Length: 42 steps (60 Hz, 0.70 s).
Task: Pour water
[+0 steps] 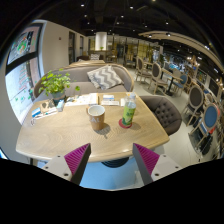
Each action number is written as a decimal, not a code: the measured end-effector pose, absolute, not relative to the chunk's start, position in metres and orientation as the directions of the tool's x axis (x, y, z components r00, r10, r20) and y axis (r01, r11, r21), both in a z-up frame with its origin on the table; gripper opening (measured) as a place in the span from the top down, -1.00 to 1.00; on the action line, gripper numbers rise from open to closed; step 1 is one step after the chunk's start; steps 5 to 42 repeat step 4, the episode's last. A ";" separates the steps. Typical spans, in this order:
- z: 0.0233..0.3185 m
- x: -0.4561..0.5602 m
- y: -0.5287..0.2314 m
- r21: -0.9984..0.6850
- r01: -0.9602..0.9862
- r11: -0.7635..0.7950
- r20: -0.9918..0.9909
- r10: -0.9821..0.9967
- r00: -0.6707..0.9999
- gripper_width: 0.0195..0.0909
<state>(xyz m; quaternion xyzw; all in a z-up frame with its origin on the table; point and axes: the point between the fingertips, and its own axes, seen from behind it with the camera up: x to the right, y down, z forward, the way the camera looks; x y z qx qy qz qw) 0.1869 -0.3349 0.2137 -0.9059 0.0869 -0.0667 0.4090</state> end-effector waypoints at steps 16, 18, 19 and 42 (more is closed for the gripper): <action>0.216 0.188 -0.338 -0.752 -0.088 -0.654 0.064 -0.205 0.977 -0.85; 0.216 0.188 -0.338 -0.752 -0.088 -0.654 0.064 -0.205 0.977 -0.85; 0.216 0.188 -0.338 -0.752 -0.088 -0.654 0.064 -0.205 0.977 -0.85; 0.216 0.188 -0.338 -0.752 -0.088 -0.654 0.064 -0.205 0.977 -0.85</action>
